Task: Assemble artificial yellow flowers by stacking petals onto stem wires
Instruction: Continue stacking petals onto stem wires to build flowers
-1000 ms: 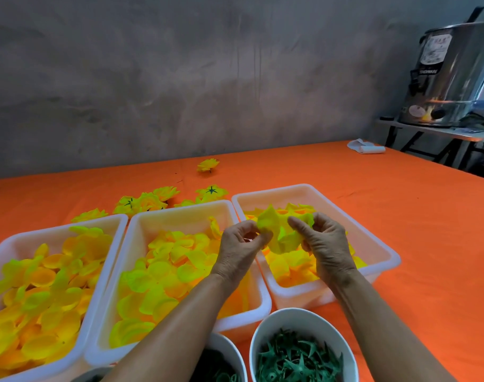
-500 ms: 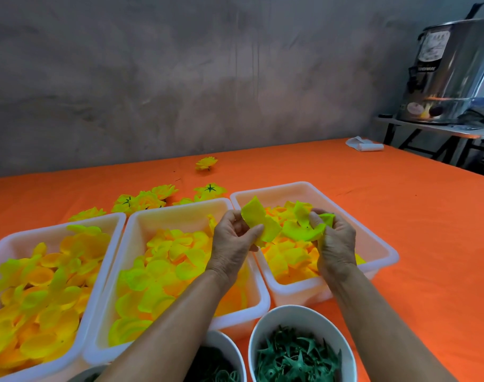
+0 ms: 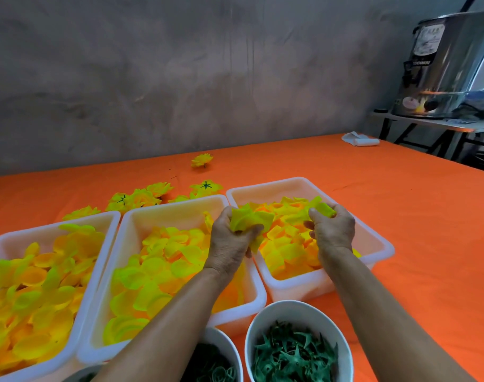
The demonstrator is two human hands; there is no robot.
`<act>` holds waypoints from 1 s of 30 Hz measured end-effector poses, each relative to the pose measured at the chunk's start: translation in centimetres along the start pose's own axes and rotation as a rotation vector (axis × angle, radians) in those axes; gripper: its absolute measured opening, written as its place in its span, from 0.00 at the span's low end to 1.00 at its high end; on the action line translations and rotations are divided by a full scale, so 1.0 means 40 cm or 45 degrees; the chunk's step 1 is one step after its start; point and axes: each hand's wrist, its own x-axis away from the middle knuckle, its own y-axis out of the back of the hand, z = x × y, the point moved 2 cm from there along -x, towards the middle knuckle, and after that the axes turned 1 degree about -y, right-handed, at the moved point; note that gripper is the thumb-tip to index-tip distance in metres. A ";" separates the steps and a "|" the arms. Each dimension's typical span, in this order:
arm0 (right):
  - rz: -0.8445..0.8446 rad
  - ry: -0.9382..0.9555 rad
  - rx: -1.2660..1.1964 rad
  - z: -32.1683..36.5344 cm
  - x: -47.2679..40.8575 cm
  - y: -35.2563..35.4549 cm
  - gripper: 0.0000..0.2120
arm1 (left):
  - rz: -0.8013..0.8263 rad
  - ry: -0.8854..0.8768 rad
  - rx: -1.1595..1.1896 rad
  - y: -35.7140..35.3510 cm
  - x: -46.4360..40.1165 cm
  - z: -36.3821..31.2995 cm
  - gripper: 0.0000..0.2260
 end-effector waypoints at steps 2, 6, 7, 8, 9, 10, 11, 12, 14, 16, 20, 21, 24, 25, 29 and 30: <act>0.016 -0.001 0.278 -0.001 -0.005 0.013 0.13 | 0.000 -0.005 -0.011 0.000 -0.002 -0.001 0.09; 0.044 0.191 0.928 0.017 0.019 0.032 0.23 | 0.024 -0.003 0.016 -0.002 -0.004 0.000 0.07; 0.031 0.340 1.041 0.025 0.032 0.036 0.25 | 0.015 0.003 0.012 -0.001 -0.004 0.002 0.07; 0.021 0.525 1.088 0.033 0.043 0.040 0.27 | 0.003 0.009 0.009 0.000 -0.004 0.004 0.08; 0.045 0.726 1.069 0.044 0.055 0.045 0.29 | -0.010 0.017 0.012 0.001 -0.003 0.005 0.08; 0.131 0.904 1.028 0.055 0.061 0.049 0.29 | -0.016 0.020 0.011 0.003 -0.003 0.007 0.08; 0.285 1.039 1.005 0.064 0.064 0.052 0.28 | -0.014 0.016 -0.005 0.004 -0.003 0.008 0.08; 0.495 1.090 1.032 0.069 0.064 0.051 0.26 | -0.009 0.006 -0.032 0.005 -0.003 0.009 0.07; 0.887 1.019 1.260 0.060 0.066 0.040 0.25 | -0.008 -0.008 -0.073 0.005 -0.005 0.010 0.07; 1.051 0.941 1.514 0.034 0.059 0.024 0.24 | -0.011 -0.003 -0.078 0.005 -0.005 0.010 0.07; 1.022 0.928 1.565 0.016 0.057 0.005 0.16 | -0.004 0.017 -0.059 0.004 -0.003 0.008 0.06; 1.009 0.928 1.554 0.019 0.060 0.004 0.12 | -0.011 0.016 -0.058 0.005 -0.004 0.009 0.06; 0.978 0.961 1.510 0.029 0.069 0.001 0.10 | -0.020 0.011 -0.068 0.004 -0.007 0.009 0.08; 0.931 0.960 1.485 0.030 0.070 0.001 0.11 | -0.017 0.007 -0.071 0.004 -0.008 0.008 0.08; 0.639 0.978 1.226 0.031 0.070 0.002 0.08 | 0.000 -0.018 -0.137 0.006 -0.007 0.011 0.10; 0.582 0.939 1.109 0.032 0.070 0.004 0.07 | 0.001 -0.033 -0.154 0.005 -0.007 0.012 0.10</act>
